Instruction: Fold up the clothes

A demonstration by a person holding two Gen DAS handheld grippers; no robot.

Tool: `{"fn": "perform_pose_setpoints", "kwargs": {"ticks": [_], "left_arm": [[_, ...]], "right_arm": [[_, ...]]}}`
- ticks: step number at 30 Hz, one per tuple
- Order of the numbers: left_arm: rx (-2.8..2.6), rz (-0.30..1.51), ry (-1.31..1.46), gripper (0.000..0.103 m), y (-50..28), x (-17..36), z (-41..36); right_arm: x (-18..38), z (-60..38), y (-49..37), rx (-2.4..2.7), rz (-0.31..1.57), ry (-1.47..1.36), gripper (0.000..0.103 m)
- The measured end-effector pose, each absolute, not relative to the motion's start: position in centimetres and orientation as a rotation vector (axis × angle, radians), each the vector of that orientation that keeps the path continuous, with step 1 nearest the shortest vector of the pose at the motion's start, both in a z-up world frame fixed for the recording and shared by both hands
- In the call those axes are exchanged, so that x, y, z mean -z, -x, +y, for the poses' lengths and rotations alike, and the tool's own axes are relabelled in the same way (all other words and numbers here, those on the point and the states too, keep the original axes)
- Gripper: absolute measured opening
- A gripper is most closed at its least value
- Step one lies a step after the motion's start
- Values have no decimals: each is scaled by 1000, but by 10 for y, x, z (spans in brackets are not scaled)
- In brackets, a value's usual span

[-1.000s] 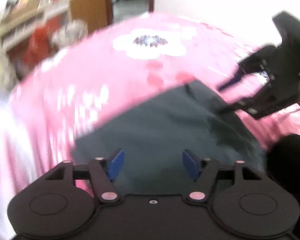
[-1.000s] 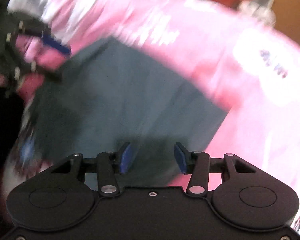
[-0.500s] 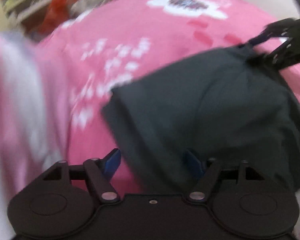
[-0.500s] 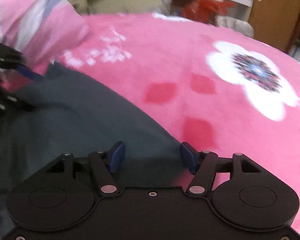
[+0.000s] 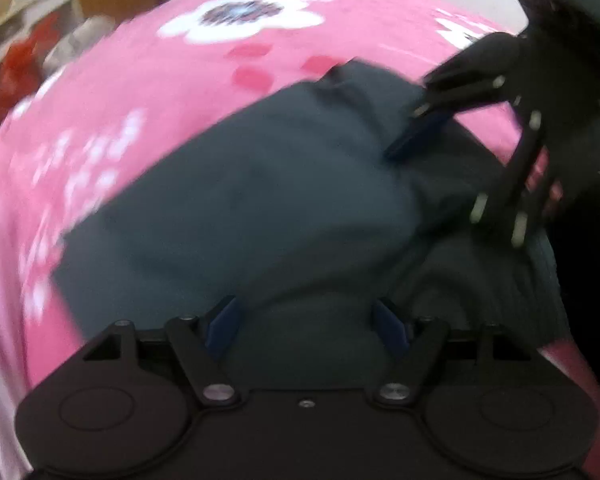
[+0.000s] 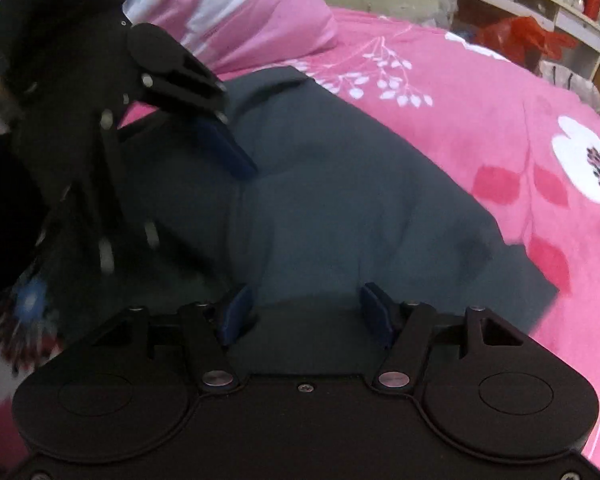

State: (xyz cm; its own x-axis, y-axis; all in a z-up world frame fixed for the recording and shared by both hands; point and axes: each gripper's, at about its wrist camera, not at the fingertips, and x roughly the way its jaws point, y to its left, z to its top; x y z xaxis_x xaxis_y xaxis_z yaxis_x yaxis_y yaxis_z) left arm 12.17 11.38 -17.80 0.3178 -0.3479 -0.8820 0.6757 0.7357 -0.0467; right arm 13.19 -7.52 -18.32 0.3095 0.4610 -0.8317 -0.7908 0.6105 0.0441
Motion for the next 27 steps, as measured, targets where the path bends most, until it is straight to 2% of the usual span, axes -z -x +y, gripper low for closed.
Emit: {"fn": "perform_pose_setpoints", "kwargs": {"ticks": [5,8,11,14,17,19,27], "left_arm": [[625,1127,-336,71,-109,161,142],[640,1023,-295,71,-111,132,127],[712,1018,-256,72,-119,139,100],[762,1081,-313,72,-117,165,78],[784,1073,-386,73,-100,178,87],[775,1091,-381,77,-93,179,103],[647,1186,-167,77,-81,165,166]], "right_arm": [[178,-111,-123,-796,988,527,60],[154,-113,-127,-762,962,465,60],[138,-106,-138,-762,934,346,61],[152,-74,-153,-807,954,279,61],[186,-42,-159,-824,1076,447,65],[184,-41,-157,-808,1089,476,65],[174,-80,-175,-552,1296,425,64]]}}
